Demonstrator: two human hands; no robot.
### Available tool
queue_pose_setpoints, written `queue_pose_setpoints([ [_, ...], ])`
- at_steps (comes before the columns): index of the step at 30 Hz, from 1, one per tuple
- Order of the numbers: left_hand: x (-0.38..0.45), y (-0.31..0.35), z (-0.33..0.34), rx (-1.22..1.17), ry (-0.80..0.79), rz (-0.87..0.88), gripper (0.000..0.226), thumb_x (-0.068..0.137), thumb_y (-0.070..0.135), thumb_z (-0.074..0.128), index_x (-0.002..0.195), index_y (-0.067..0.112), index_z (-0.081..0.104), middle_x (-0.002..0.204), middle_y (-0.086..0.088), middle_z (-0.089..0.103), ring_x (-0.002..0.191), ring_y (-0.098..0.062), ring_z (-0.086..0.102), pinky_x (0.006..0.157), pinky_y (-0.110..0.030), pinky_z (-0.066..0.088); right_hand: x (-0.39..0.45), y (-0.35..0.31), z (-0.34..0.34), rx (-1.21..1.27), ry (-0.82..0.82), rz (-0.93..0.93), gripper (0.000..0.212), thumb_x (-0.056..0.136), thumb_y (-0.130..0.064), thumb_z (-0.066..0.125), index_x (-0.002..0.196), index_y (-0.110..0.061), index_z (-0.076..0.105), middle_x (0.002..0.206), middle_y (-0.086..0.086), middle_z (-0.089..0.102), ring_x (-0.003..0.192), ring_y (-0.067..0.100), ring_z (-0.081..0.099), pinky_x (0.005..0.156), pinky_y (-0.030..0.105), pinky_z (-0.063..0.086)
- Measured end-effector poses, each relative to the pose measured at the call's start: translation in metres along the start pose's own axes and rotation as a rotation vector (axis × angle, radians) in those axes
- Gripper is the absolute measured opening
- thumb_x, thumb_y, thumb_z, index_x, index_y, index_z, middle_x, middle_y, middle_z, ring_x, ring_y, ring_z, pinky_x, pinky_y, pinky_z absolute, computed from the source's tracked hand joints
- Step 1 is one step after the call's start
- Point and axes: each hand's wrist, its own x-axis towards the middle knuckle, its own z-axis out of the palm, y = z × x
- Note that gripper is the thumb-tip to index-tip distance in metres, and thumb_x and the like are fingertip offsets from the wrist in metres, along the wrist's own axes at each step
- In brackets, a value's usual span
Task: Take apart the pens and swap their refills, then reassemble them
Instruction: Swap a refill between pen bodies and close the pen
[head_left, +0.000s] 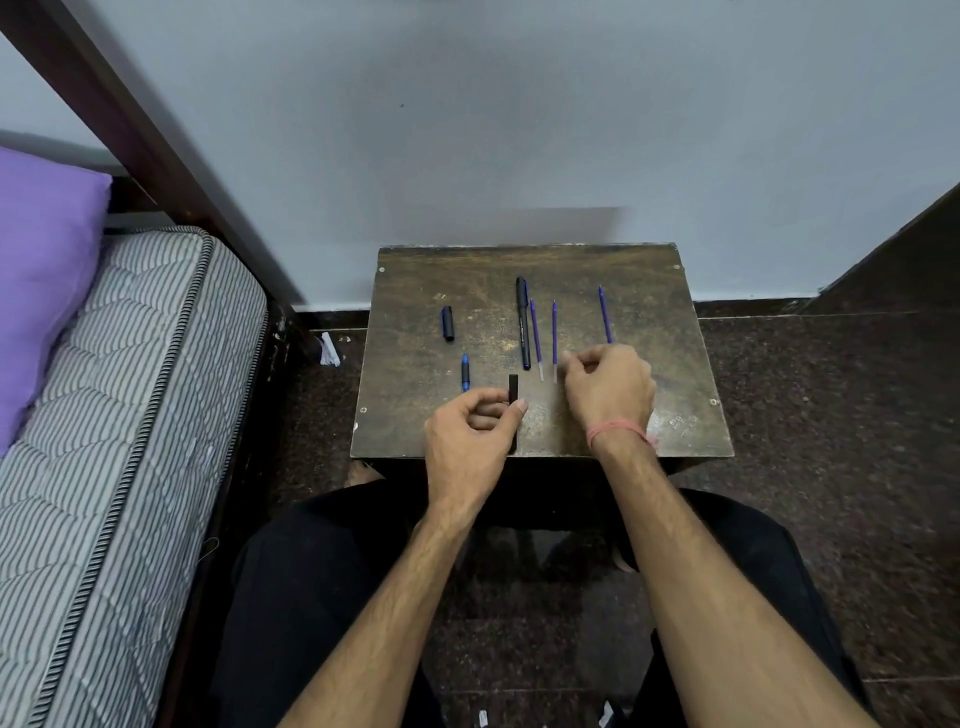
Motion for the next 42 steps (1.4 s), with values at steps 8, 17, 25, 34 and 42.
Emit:
queue_pose_setpoints([
  [8,0.002,-0.002,0.002,-0.018,-0.004,-0.017,0.017,0.09,0.031,0.094,0.102,0.024,0.085,0.081,0.01,0.083,0.075,-0.007,0.081,0.07,-0.019,0.064,0.03,-0.023,0.001,-0.132,-0.036,-0.008,0.026,0.086,-0.05,0.092,0.087,-0.025,0.087,0.09,0.001,0.084,0.089,0.025,0.074,0.076,0.027,0.046],
  [17,0.001,-0.001,0.003,-0.034,0.002,-0.023,0.016,0.089,0.03,0.094,0.1,0.025,0.085,0.08,0.01,0.083,0.074,-0.008,0.081,0.067,-0.015,0.061,0.035,-0.029,0.0,-0.317,-0.099,-0.049,0.026,0.082,-0.039,0.093,0.092,-0.016,0.084,0.087,0.007,0.079,0.085,0.03,0.073,0.072,0.033,0.053],
  [25,0.001,0.001,0.0,-0.038,-0.002,-0.03,0.021,0.09,0.033,0.094,0.106,0.022,0.086,0.083,0.006,0.084,0.08,-0.012,0.083,0.072,-0.019,0.063,0.024,-0.023,-0.005,-0.301,-0.197,0.033,0.044,0.076,-0.056,0.089,0.085,-0.014,0.079,0.081,0.004,0.074,0.074,0.025,0.069,0.064,0.029,0.048],
  [34,0.0,-0.003,-0.005,-0.066,-0.052,0.003,0.023,0.093,0.031,0.092,0.112,0.02,0.086,0.091,0.005,0.085,0.083,-0.005,0.081,0.072,-0.018,0.063,-0.002,-0.006,-0.017,0.877,-0.495,0.452,0.007,0.09,-0.015,0.084,0.085,-0.011,0.081,0.086,0.006,0.085,0.064,0.009,0.08,0.047,0.016,0.055],
  [42,0.0,-0.009,-0.008,-0.12,-0.098,0.012,0.025,0.095,0.028,0.09,0.118,0.02,0.085,0.102,0.007,0.087,0.094,-0.011,0.083,0.082,-0.023,0.064,0.0,-0.037,-0.026,1.036,-0.447,0.11,0.012,0.094,0.0,0.082,0.102,-0.01,0.084,0.088,0.007,0.083,0.08,0.018,0.08,0.07,0.026,0.067],
])
